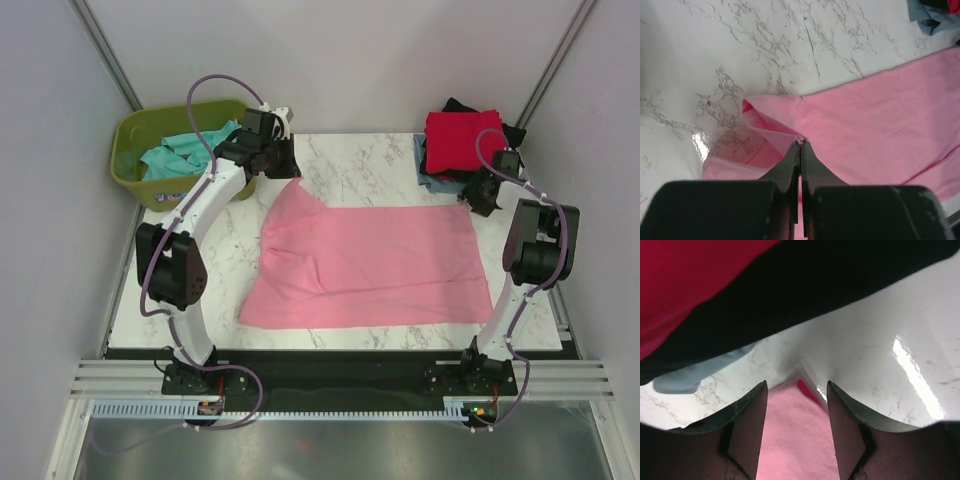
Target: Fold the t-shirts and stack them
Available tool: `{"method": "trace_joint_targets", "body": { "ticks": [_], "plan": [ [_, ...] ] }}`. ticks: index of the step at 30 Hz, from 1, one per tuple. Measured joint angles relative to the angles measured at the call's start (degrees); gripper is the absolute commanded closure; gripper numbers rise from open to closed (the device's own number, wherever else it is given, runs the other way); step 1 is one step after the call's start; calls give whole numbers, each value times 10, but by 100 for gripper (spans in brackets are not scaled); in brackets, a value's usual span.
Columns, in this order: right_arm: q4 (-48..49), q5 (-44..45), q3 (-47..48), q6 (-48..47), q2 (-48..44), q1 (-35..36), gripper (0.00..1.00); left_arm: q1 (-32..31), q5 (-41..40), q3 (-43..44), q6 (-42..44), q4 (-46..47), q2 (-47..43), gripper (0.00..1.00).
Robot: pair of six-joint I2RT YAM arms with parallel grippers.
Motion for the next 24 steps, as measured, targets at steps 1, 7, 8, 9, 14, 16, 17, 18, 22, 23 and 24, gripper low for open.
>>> {"method": "trace_joint_targets", "body": {
  "ticks": [1, 7, 8, 9, 14, 16, 17, 18, 22, 23, 24],
  "plan": [
    [2, 0, 1, 0, 0, 3, 43, 0, -1, -2, 0, 0, -1, 98],
    [3, 2, 2, -8, 1, 17, 64, 0, -1, -6, 0, 1, -2, 98],
    [3, 2, 2, -11, 1, 18, 73, 0, -1, -6, 0, 1, -2, 98],
    [2, 2, 2, -11, 1, 18, 77, 0, -1, -7, 0, 2, -2, 98],
    [2, 14, 1, -16, 1, 17, 100, 0, -3, -16, 0, 4, -5, 98],
    [2, 16, 1, -17, 1, 17, 100, 0, -6, -28, 0, 4, -11, 98],
    [2, 16, 1, -17, 1, 17, 100, 0, -6, -34, 0, 4, -16, 98],
    [2, 16, 1, -17, 1, 17, 100, 0, -7, -45, 1, 3, -24, 98],
    [-4, 11, 0, -19, -6, 17, 100, 0, -21, -98, 7, 3, -76, 98],
    [-4, 10, -5, -19, -15, 17, 100, 0, -23, -116, 9, 3, -96, 98],
    [-5, 8, -14, -19, -28, 17, 100, 0, -27, -133, 10, 3, -118, 98]
  ]
}}
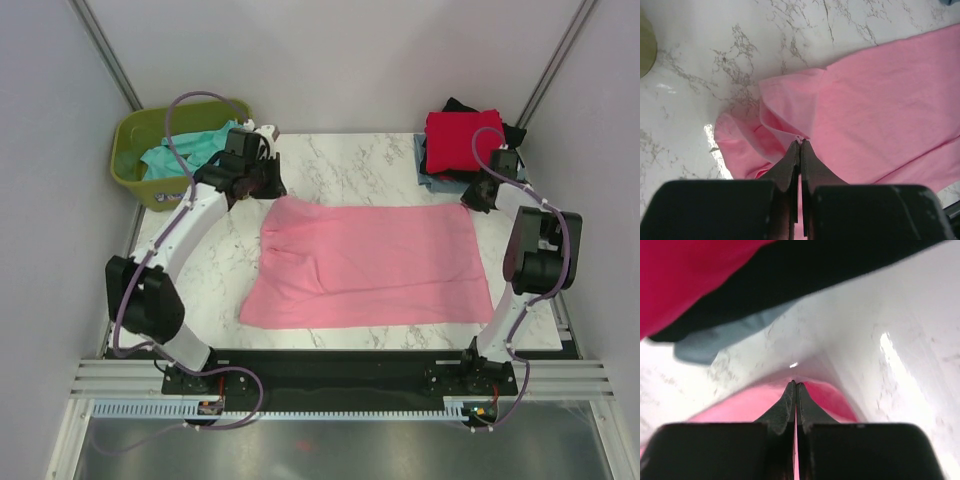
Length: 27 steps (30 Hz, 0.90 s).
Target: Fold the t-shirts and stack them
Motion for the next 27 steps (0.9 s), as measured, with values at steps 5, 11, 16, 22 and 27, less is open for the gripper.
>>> {"method": "trace_joint_targets", "body": {
  "ticks": [5, 11, 16, 22, 27],
  "plan": [
    [3, -11, -64, 0, -102, 0, 100, 0, -13, -91, 6, 6, -107, 98],
    [9, -13, -155, 0, -207, 0, 100, 0, -22, -193, 7, -5, -209, 97],
    [6, -11, -210, 0, -243, -5, 100, 0, -19, -247, 6, -13, -271, 97],
    [5, -12, -248, 1, -270, -41, 100, -4, -18, -300, -9, -36, -343, 96],
    [3, -13, -290, 5, -334, -82, 100, -12, -19, -327, -21, -56, -378, 96]
  ]
}}
